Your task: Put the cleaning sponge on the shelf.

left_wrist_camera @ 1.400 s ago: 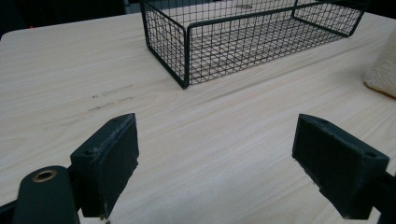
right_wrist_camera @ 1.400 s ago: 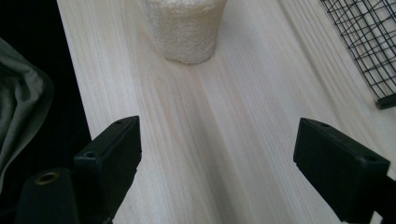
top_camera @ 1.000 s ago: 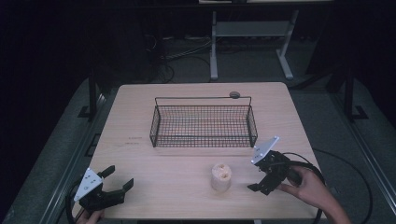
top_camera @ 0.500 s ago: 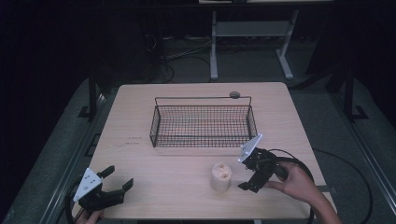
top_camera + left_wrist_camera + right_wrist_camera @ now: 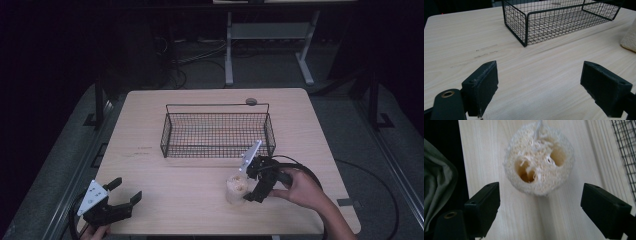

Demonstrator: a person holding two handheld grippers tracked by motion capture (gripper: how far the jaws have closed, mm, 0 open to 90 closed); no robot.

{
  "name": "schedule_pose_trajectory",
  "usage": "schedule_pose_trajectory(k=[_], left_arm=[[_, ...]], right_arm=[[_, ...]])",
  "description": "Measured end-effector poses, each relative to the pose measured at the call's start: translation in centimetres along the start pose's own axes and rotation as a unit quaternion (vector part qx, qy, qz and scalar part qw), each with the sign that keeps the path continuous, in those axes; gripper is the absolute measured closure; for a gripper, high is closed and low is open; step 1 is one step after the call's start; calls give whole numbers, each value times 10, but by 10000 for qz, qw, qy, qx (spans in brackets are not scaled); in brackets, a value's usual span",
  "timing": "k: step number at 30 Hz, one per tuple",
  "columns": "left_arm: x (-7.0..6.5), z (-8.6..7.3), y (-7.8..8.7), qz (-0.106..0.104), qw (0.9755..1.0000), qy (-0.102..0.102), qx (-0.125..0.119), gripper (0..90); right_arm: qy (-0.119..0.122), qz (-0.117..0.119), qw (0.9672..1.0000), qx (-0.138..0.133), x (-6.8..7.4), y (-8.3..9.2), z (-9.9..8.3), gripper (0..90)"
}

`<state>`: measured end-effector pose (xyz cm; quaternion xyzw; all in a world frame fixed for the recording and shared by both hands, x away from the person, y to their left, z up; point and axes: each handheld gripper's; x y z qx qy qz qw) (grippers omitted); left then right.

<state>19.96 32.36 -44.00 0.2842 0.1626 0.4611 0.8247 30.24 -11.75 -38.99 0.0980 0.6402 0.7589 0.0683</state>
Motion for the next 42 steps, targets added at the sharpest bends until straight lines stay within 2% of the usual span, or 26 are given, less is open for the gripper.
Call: schedule_pose_trajectory(k=[14, 16, 22, 28, 42], left_arm=[[1, 0, 2, 16, 10000, 25, -32, 138], [1, -1, 2, 19, 10000, 21, -28, 138], [2, -1, 3, 25, 10000, 29, -33, 138], [2, -1, 4, 30, 10000, 41, -50, 138], [2, -2, 4, 32, 10000, 44, -43, 138]], right_arm=[[134, 17, 9995, 296, 0, -11, 27, 161], [170, 65, 9993, 332, 0, -14, 30, 215], [140, 101, 9991, 377, -2, -15, 32, 270], [118, 172, 9993, 322, -2, -6, 32, 272], [14, 34, 9998, 173, -14, 25, 33, 272]])
Point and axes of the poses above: each handheld gripper's, and its own axes: y roughly backward along the jaws, z roughly out of its top, x roughly to its left, and after that the axes turned 14 degrees about x, right-handed
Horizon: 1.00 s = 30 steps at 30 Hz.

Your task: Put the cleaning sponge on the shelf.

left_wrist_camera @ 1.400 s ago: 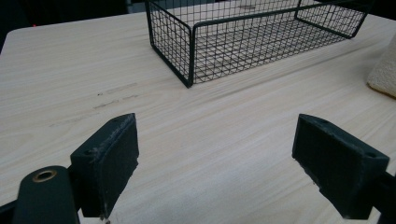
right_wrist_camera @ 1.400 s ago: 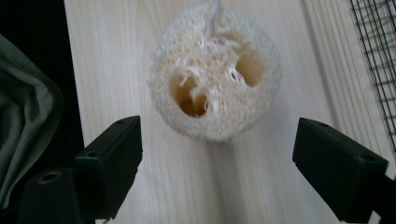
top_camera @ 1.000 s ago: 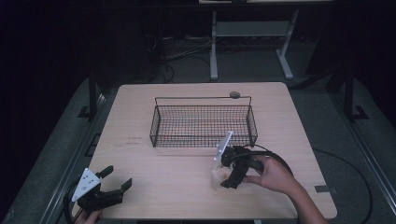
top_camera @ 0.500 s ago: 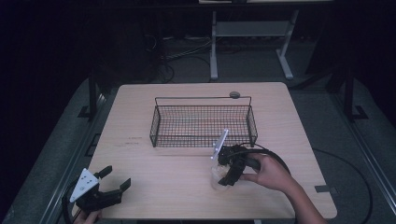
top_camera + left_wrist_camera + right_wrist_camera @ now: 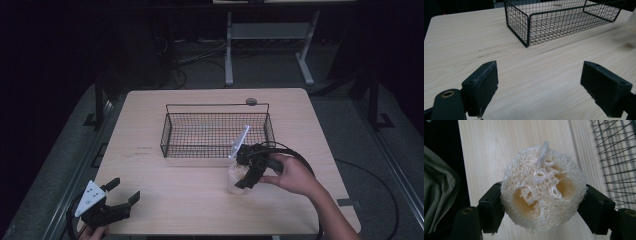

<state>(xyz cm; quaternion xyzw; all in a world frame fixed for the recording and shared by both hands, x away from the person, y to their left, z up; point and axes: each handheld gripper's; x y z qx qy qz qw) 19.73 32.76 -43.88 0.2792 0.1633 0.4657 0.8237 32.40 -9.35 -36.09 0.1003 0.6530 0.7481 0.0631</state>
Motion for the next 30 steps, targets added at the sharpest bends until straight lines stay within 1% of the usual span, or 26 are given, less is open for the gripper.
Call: schedule_pose_trajectory(k=[2, 8, 15, 17, 19, 26, 30], left_arm=[[0, 0, 0, 8, 10000, 24, 1, 138], [0, 0, 1, 7, 10000, 21, -12, 138], [1, 0, 0, 1, 10000, 21, -4, 138], [1, 0, 0, 2, 10000, 24, -4, 138], [1, 0, 0, 7, 10000, 17, -5, 138], [2, -1, 1, 9, 10000, 46, -1, 138], [2, -1, 1, 3, 10000, 40, 4, 138]], right_arm=[[-4, -57, 10000, 4, -2, 5, 1, 272], [-44, -86, 9999, 25, -9, 15, 3, 272], [-39, -92, 9999, 12, -16, 27, 6, 272], [-56, -77, 10000, 3, -18, 30, 7, 273], [-65, -121, 9999, 27, -20, 34, 7, 272], [-179, -90, 9998, -9, -31, 43, 8, 272], [-178, -110, 9998, -16, -35, 49, 10, 272]])
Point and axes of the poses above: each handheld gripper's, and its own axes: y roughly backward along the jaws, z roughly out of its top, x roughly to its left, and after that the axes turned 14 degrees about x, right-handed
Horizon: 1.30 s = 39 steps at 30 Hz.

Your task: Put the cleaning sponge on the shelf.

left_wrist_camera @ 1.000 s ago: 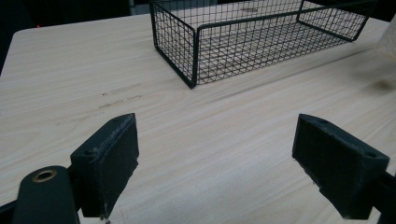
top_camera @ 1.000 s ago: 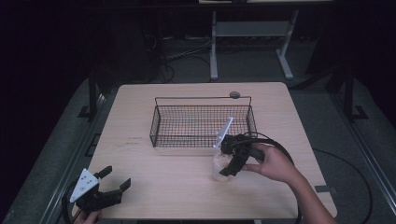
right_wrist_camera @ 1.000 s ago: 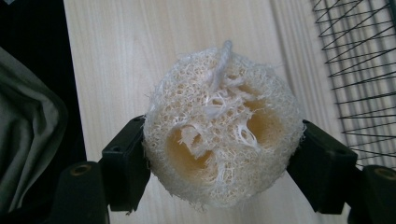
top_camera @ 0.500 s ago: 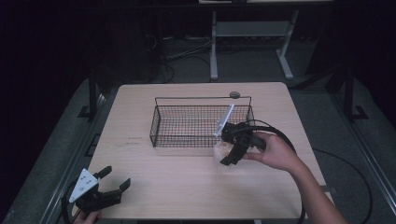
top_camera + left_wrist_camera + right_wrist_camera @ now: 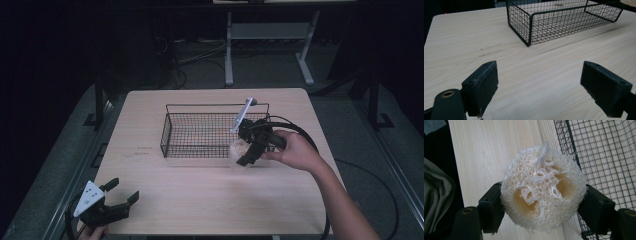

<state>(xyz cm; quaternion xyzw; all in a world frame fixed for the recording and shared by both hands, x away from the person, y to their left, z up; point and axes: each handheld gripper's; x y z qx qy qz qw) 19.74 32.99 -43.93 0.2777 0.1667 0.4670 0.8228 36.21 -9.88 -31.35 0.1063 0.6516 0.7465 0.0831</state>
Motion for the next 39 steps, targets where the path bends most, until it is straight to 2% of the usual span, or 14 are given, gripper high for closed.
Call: schedule_pose_trajectory(k=[20, 24, 35, 39], left_arm=[[0, 0, 0, 13, 10000, -10, 11, 138], [0, 0, 0, 18, 10000, -11, 19, 138], [1, 0, 0, -11, 10000, -11, 10, 138], [0, 0, 0, -22, 10000, -8, 5, 138]], right_arm=[[-176, -13, 9998, 70, -24, 14, 10, 273], [-199, -50, 9997, 119, -29, 17, 14, 273], [-278, -57, 9996, 39, -43, 23, 26, 274], [-371, -59, 9993, 92, -50, 21, 30, 274]])
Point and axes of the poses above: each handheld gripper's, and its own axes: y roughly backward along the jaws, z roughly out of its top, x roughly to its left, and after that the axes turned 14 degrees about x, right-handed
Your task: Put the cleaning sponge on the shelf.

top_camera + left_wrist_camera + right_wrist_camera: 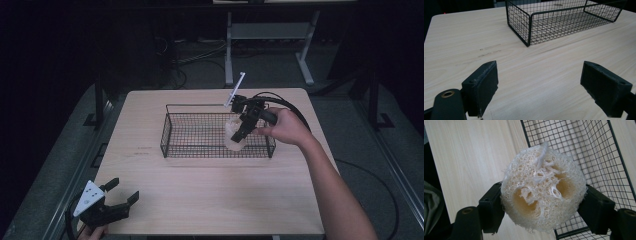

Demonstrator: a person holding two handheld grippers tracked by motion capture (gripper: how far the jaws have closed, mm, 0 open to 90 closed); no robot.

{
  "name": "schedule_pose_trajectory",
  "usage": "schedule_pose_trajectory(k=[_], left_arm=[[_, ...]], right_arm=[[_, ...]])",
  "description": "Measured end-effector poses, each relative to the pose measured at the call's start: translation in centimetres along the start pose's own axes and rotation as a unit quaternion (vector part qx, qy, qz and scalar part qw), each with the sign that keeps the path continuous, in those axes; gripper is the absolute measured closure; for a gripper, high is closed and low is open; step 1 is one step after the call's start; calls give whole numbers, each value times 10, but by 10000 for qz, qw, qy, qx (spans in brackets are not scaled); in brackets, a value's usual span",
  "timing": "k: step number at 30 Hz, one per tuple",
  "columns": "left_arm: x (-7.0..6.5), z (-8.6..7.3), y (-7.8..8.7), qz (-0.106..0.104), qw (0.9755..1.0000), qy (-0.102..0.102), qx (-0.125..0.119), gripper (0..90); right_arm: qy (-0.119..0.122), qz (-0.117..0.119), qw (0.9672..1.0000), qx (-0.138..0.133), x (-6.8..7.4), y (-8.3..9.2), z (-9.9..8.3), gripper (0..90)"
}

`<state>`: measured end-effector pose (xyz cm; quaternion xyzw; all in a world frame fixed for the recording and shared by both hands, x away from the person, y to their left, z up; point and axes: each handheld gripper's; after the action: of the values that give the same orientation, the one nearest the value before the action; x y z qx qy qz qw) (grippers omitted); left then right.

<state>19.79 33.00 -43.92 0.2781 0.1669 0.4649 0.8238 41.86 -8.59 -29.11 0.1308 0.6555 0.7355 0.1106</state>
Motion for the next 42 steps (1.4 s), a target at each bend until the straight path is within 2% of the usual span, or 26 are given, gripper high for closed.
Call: schedule_pose_trajectory(k=[11, 16, 25, 30, 35, 42], left_arm=[[0, 1, 0, 9, 10000, -5, 9, 138], [0, 0, -1, -14, 10000, -13, 16, 138], [0, 1, -2, -19, 10000, -20, 38, 138], [1, 1, 0, -5, 10000, 24, -50, 138], [2, 0, 0, 21, 10000, 42, -14, 138], [1, 0, 0, 8, 10000, 15, -18, 138]], right_arm=[[-195, -49, 9998, 46, -17, -7, 9, 275], [-320, -56, 9994, 148, -24, -13, 9, 275], [-460, -33, 9989, 65, -33, -15, 9, 274], [-553, -97, 9983, 171, -40, -23, 11, 274], [-568, -153, 9977, 347, -44, -35, 15, 274], [-611, -122, 9973, 378, -51, -43, 18, 274]])
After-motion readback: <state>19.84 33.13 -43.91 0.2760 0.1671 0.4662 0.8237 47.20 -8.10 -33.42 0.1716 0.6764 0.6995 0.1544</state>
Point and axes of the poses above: each handheld gripper's, and its own axes: y roughly backward along the jaws, z roughly out of its top, x roughly to its left, and after that the axes turned 14 degrees about x, right-handed
